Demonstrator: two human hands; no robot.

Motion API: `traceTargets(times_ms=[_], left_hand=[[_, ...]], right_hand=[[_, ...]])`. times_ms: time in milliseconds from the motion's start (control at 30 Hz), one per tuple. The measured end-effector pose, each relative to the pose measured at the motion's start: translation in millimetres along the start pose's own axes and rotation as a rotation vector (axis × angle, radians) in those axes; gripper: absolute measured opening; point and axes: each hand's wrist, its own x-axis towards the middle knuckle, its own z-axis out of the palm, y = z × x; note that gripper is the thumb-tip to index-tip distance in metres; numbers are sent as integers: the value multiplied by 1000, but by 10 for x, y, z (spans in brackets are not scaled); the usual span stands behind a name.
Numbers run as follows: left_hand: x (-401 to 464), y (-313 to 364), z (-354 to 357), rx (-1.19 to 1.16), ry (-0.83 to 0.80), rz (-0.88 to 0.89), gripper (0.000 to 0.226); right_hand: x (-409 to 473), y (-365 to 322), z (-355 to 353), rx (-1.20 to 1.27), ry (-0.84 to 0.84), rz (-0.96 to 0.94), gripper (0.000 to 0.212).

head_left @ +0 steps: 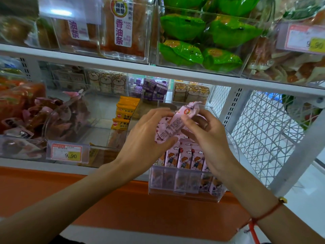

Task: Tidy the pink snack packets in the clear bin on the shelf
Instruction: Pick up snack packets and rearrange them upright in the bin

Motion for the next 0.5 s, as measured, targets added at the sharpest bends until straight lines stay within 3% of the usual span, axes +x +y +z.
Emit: traceTargets(times_ms=[133,233,333,500], left_hand=[[16,25,-15,-75,51,-12,43],[49,38,-48,-235,-6,-79,43],[83,72,-78,-453,-146,-163,44],[90,53,-57,-634,-231,-270,16]], right_hand=[[-15,-16,20,-96,51,-86,48],[-4,-46,-3,-70,7,-69,52],[17,-62,-39,-69,-8,-15,41],[24,-31,-43,-15,-43,109,34]])
